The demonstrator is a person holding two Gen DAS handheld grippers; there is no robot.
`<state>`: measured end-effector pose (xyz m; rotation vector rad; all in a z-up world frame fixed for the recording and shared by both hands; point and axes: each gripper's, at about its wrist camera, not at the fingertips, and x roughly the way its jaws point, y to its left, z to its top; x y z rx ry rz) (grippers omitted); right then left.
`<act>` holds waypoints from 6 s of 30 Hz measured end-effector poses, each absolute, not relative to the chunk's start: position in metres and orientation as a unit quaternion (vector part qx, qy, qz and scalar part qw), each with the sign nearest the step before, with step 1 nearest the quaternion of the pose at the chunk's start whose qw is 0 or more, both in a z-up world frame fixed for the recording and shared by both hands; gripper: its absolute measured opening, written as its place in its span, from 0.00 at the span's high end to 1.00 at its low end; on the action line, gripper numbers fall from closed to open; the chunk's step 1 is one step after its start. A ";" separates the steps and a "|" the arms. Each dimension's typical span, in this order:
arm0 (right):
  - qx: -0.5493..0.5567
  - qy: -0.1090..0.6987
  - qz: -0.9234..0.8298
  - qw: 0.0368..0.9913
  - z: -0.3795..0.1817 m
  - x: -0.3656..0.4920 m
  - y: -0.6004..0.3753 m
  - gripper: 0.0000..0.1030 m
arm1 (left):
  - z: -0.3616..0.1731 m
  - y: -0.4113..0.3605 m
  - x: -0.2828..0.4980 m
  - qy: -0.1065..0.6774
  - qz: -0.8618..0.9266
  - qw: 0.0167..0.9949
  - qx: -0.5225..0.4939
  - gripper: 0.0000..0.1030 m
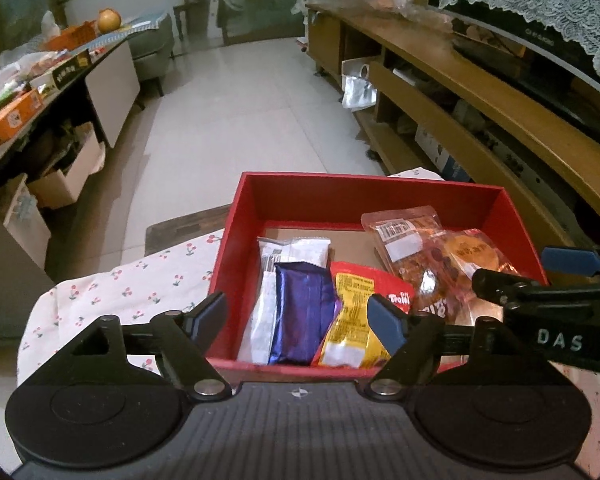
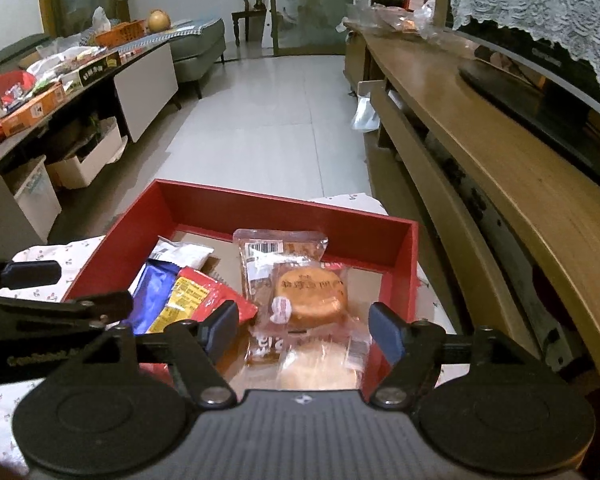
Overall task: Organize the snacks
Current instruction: 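Withdraw both grippers and reach the left gripper to the clear jerky pack, then grasp the clear jerky pack with the left gripper while the right grasps the Kaprons wafer pack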
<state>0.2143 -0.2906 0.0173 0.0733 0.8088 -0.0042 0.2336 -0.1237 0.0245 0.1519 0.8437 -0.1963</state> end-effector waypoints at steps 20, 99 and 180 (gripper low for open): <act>0.019 0.436 0.072 0.897 0.008 0.154 -0.242 0.24 | 0.000 -0.044 0.159 0.481 -0.083 0.871 0.060 0.19; -0.051 0.539 0.153 0.827 -0.029 0.087 -0.245 0.42 | -0.050 -0.043 0.111 0.576 -0.190 0.788 0.111 0.34; 0.013 0.499 0.053 0.865 -0.038 0.101 -0.246 0.33 | -0.045 -0.043 0.105 0.566 -0.160 0.806 0.070 0.63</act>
